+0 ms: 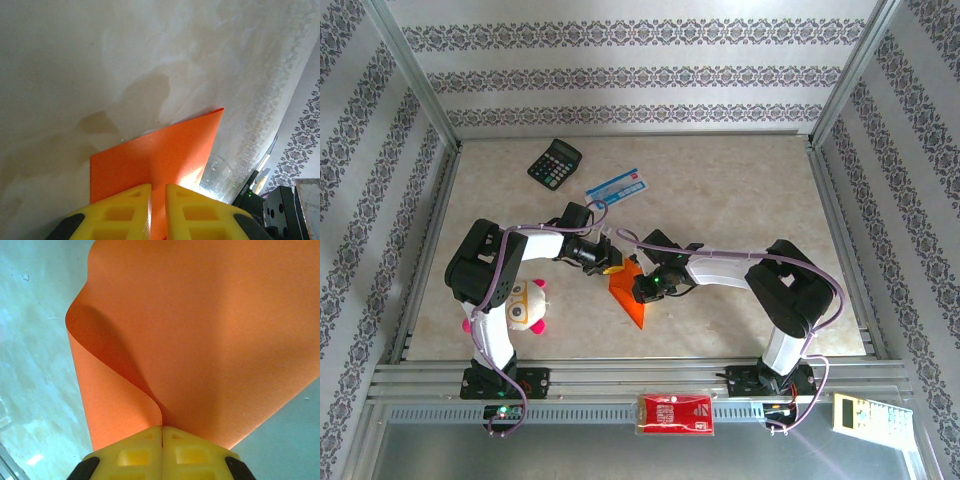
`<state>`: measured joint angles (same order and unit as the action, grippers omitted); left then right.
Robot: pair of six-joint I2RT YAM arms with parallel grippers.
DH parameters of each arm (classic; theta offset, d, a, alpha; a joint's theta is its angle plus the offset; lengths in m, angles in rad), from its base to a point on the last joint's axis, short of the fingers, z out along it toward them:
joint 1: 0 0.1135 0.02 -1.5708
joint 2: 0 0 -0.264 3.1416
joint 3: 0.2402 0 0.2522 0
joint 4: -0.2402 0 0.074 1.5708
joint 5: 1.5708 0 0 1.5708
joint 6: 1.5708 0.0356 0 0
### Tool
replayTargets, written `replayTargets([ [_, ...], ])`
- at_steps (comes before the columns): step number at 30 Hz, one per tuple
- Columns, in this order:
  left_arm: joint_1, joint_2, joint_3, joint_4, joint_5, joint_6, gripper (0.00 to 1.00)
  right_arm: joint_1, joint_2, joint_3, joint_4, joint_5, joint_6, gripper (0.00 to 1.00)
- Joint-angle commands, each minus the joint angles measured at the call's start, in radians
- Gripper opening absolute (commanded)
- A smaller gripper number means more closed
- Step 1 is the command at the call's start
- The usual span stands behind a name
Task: Fold a paper plane with a square sheet of paper (pick it up from the middle)
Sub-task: Third fold the triangle at the center of the table.
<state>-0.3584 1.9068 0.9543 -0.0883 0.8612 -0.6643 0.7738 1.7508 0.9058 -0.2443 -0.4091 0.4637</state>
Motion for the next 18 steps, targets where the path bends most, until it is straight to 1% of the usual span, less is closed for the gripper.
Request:
replayTargets([
  [1,-0.022,0.060,-0.015,-0.015,-0.059,0.025,0.17,-0.012,-0.028,0.004,-0.022,-0.006,-0.021,0.04],
  [18,-0.022,0.060,-0.016,-0.018,-0.059,0.026,0.17,-0.020,-0.024,0.023,-0.032,-0.002,-0.028,0.04],
])
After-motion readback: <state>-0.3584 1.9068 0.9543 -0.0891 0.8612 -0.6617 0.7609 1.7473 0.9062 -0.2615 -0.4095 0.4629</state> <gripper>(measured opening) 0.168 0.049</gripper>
